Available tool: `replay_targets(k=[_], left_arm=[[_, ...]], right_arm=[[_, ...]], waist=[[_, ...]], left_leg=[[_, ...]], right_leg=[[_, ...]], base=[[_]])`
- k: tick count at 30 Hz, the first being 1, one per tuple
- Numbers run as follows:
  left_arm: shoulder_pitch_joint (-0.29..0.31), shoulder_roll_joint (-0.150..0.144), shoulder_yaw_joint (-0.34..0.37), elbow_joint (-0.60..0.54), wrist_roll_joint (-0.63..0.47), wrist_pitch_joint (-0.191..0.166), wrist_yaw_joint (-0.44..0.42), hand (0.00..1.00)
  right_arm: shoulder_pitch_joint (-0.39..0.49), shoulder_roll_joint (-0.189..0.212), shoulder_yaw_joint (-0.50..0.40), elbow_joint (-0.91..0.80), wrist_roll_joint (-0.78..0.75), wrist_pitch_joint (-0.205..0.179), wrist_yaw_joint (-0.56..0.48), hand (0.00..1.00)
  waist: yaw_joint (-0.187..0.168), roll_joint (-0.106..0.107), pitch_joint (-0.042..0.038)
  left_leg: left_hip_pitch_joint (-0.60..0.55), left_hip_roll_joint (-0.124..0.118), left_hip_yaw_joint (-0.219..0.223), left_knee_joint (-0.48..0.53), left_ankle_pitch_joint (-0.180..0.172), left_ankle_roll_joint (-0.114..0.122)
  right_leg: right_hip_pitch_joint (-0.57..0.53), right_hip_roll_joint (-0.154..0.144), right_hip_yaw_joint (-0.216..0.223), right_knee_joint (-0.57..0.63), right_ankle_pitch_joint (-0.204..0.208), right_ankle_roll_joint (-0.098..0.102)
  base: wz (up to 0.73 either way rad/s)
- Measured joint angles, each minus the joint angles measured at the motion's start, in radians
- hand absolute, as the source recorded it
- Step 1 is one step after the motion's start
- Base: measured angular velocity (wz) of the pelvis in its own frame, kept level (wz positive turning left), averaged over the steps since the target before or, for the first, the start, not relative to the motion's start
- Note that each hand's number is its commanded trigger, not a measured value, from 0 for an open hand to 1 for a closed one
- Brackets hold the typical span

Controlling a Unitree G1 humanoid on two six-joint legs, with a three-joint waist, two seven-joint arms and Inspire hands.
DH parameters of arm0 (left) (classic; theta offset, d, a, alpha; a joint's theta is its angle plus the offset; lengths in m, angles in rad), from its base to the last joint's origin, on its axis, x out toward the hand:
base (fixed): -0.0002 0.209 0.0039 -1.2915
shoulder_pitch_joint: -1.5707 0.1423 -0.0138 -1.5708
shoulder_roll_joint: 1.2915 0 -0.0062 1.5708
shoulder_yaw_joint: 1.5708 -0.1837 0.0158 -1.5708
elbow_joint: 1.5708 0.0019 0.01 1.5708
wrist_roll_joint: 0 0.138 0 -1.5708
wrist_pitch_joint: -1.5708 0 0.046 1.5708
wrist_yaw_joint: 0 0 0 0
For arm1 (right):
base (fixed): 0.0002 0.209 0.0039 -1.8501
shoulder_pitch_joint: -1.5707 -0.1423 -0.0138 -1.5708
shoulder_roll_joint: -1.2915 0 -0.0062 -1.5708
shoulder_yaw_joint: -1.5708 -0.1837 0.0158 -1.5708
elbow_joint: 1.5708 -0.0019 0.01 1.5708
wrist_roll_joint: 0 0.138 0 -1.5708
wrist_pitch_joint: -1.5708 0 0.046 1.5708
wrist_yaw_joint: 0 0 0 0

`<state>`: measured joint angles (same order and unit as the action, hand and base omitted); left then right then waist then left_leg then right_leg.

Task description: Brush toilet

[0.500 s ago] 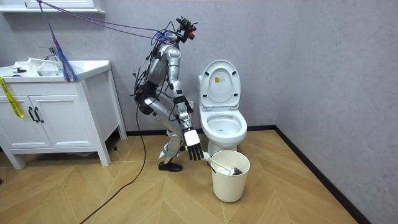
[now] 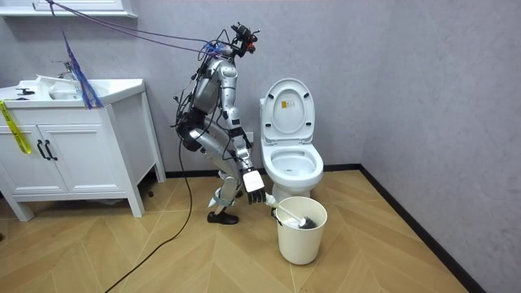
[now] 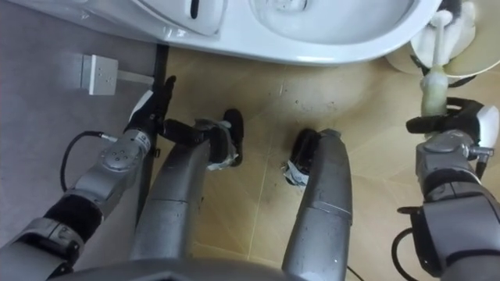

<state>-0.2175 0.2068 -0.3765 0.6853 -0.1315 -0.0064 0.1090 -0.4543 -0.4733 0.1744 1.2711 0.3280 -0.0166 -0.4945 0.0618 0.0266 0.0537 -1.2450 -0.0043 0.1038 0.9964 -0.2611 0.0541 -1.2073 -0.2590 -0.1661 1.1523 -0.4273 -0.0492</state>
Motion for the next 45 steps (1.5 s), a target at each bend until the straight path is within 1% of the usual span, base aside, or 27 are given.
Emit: replay_targets(k=[3,7,18,20,22,23,24,26,28,30,33,37,39,40,41,43,44,45], left_arm=[[0.01,0.002,-0.001,-0.003,-0.033,0.0,0.0,0.0],[0.026,0.003,0.001,-0.006,-0.033,0.0,0.0,0.0],[0.036,0.008,0.001,-0.013,-0.033,-0.002,0.0,0.0],[0.048,0.01,0.001,-0.024,-0.033,-0.002,0.0,0.0],[0.071,0.013,0.002,-0.047,-0.033,-0.002,0.0,0.0],[0.089,0.019,0.004,-0.068,-0.034,-0.002,0.0,0.0],[0.105,0.02,0.007,-0.083,-0.035,-0.001,0.0,0.0],[0.132,0.021,0.007,-0.1,-0.035,0.0,0.0,0.0],[0.167,0.025,0.016,-0.115,-0.034,0.0,0.0,0.0],[0.178,0.027,0.019,-0.116,-0.032,0.002,0.0,0.0],[0.187,0.027,0.023,-0.114,-0.026,0.004,0.0,0.0],[0.2,0.03,0.039,-0.103,-0.025,0.004,0.0,0.0],[0.212,0.038,0.06,-0.087,-0.026,0.002,0.0,0.0],[0.212,0.04,0.064,-0.078,-0.025,0.002,0.0,0.0],[0.215,0.046,0.071,-0.059,-0.01,0.002,0.0,0.0],[0.233,0.046,0.091,-0.043,0.014,0.002,0.0,0.0],[0.248,0.047,0.104,-0.038,0.016,0.002,0.0,0.0],[0.261,0.046,0.114,-0.036,0.016,0.002,0.0,0.0]], right_arm=[[0.0,0.0,0.0,0.0,0.048,-0.005,-0.02,1.0],[0.004,0.0,0.001,-0.009,0.073,-0.005,-0.02,1.0],[0.008,0.0,0.001,-0.014,0.073,-0.005,-0.028,1.0],[0.025,0.0,0.003,-0.008,0.073,-0.005,-0.028,1.0],[0.041,0.002,0.008,-0.006,0.077,-0.005,-0.026,1.0],[0.049,0.007,0.013,-0.006,0.084,-0.004,-0.026,1.0],[0.061,0.007,0.02,-0.01,0.095,-0.003,-0.025,1.0],[0.084,0.009,0.021,-0.017,0.105,-0.003,-0.025,1.0],[0.105,0.017,0.021,-0.014,0.115,-0.003,-0.025,1.0],[0.116,0.024,0.021,-0.007,0.135,-0.001,-0.025,1.0],[0.136,0.038,0.018,0.016,0.143,0.01,-0.008,1.0],[0.177,0.039,-0.001,0.017,0.147,0.019,0.025,1.0],[0.203,0.041,-0.001,0.016,0.146,0.019,0.041,1.0],[0.206,0.042,-0.001,0.017,0.146,0.019,0.044,1.0],[0.217,0.047,-0.002,0.015,0.147,0.019,0.055,1.0],[0.238,0.057,-0.013,0.012,0.152,0.019,0.067,1.0],[0.252,0.067,-0.014,0.014,0.166,0.019,0.073,1.0],[0.266,0.079,-0.028,0.013,0.176,0.019,0.077,1.0]], waist=[[-0.002,0.0,0.0001],[-0.001,-0.001,0.0003],[-0.005,-0.006,-0.0003],[-0.005,-0.006,-0.0005],[-0.001,-0.004,-0.0011],[0.0,-0.004,-0.0013],[0.0,-0.004,-0.0014],[-0.001,-0.004,-0.0021],[0.0,-0.003,-0.0049],[0.001,-0.004,-0.0064],[0.001,-0.003,-0.0084],[0.0,-0.004,-0.0116],[-0.002,-0.008,-0.0162],[-0.002,-0.009,-0.0169],[-0.003,-0.015,-0.0213],[-0.002,-0.02,-0.0248],[-0.002,-0.022,-0.0274],[-0.003,-0.022,-0.0282]], left_leg=[[-0.001,0.001,0.0,0.001,0.0,0.0],[0.0,0.006,0.005,0.007,-0.005,0.001],[0.014,0.01,0.006,0.009,-0.006,0.003],[0.029,0.014,0.003,0.003,-0.006,0.003],[0.044,0.024,0.0,-0.001,-0.009,0.0],[0.054,0.032,0.0,-0.011,-0.009,0.0],[0.07,0.037,0.0,-0.021,-0.009,0.0],[0.103,0.038,0.0,-0.043,-0.009,0.0],[0.158,0.038,0.003,-0.082,-0.007,-0.002],[0.197,0.037,0.004,-0.112,-0.004,-0.004],[0.264,0.035,-0.006,-0.158,-0.001,-0.008],[0.352,0.03,-0.017,-0.211,0.0,-0.01],[0.409,0.027,-0.019,-0.246,0.0,-0.011],[0.42,0.026,-0.019,-0.253,0.0,-0.011],[0.447,0.023,-0.017,-0.271,0.001,-0.011],[0.494,0.021,-0.018,-0.295,0.001,-0.012],[0.526,0.022,-0.018,-0.308,0.001,-0.012],[0.555,0.022,-0.019,-0.322,0.001,-0.012]], right_leg=[[0.0,0.0,-0.001,0.0,0.0,0.0],[0.0,0.001,0.0,0.003,-0.001,-0.002],[0.013,0.001,0.001,0.005,-0.001,-0.002],[0.03,0.005,-0.003,-0.008,0.0,-0.002],[0.053,0.019,-0.01,-0.028,0.004,-0.001],[0.07,0.027,-0.019,-0.048,0.011,-0.004],[0.088,0.032,-0.024,-0.064,0.016,-0.003],[0.123,0.034,-0.028,-0.089,0.019,0.001],[0.178,0.04,-0.031,-0.132,0.027,0.007],[0.217,0.048,-0.032,-0.164,0.033,0.011],[0.298,0.053,-0.057,-0.222,0.04,0.014],[0.401,0.056,-0.084,-0.29,0.043,0.021],[0.464,0.061,-0.097,-0.328,0.045,0.027],[0.476,0.062,-0.097,-0.336,0.045,0.029],[0.501,0.063,-0.097,-0.353,0.046,0.032],[0.55,0.065,-0.102,-0.381,0.047,0.036],[0.587,0.068,-0.107,-0.402,0.048,0.039],[0.621,0.072,-0.113,-0.425,0.05,0.042]], base=[[0.0],[-0.01],[0.0],[-0.03],[-0.13],[-0.17],[-0.11],[-0.02],[-0.05],[-0.04],[0.05],[0.12],[0.1],[0.04],[0.0],[0.02],[0.06],[0.07]])
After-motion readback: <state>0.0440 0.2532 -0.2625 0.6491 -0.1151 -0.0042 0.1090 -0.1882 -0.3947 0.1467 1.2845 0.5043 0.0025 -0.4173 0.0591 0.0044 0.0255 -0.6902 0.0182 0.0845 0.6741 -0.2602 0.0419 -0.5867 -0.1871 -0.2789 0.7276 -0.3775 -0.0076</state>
